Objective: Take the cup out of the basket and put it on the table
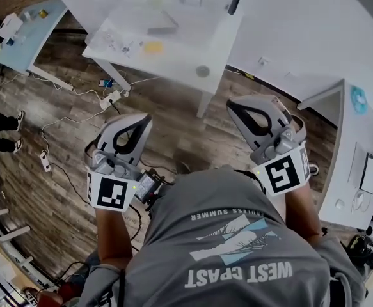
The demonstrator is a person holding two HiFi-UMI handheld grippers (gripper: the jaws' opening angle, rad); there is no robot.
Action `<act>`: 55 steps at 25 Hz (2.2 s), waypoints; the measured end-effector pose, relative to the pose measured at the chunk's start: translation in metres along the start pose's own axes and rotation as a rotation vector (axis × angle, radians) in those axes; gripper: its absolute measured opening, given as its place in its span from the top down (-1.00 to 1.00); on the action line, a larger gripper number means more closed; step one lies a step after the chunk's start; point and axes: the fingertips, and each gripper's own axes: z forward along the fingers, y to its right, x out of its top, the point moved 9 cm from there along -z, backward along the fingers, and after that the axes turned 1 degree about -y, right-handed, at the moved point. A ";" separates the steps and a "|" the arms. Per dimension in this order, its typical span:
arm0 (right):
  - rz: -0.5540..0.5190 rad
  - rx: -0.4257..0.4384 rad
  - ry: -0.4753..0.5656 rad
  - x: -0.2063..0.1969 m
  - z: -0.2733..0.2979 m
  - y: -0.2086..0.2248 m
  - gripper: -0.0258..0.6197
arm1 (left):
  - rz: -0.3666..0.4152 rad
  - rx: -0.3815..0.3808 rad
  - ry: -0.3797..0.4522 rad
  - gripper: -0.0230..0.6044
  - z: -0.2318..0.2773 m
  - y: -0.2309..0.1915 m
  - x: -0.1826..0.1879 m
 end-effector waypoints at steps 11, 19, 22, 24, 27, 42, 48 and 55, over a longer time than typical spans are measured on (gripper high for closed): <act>0.019 0.038 -0.026 -0.015 0.047 0.028 0.89 | -0.025 -0.027 -0.012 0.90 0.035 -0.035 -0.033; 0.035 0.069 0.060 -0.054 0.083 0.082 0.89 | -0.030 0.006 -0.074 0.90 0.086 -0.059 -0.028; 0.042 0.093 0.099 -0.073 0.090 0.101 0.89 | -0.027 0.011 -0.110 0.90 0.112 -0.065 -0.022; 0.048 0.106 0.121 -0.087 0.095 0.112 0.89 | -0.024 0.018 -0.120 0.90 0.129 -0.066 -0.018; 0.052 0.120 0.142 -0.106 0.103 0.127 0.89 | -0.029 0.044 -0.110 0.90 0.152 -0.068 -0.016; 0.058 0.129 0.131 -0.126 0.153 0.172 0.89 | -0.026 0.005 -0.119 0.90 0.205 -0.118 -0.047; 0.044 0.109 0.092 -0.116 0.183 0.188 0.89 | -0.033 0.011 -0.054 0.90 0.214 -0.156 -0.068; 0.028 0.093 0.046 -0.107 0.218 0.200 0.89 | -0.036 -0.035 -0.015 0.90 0.226 -0.186 -0.104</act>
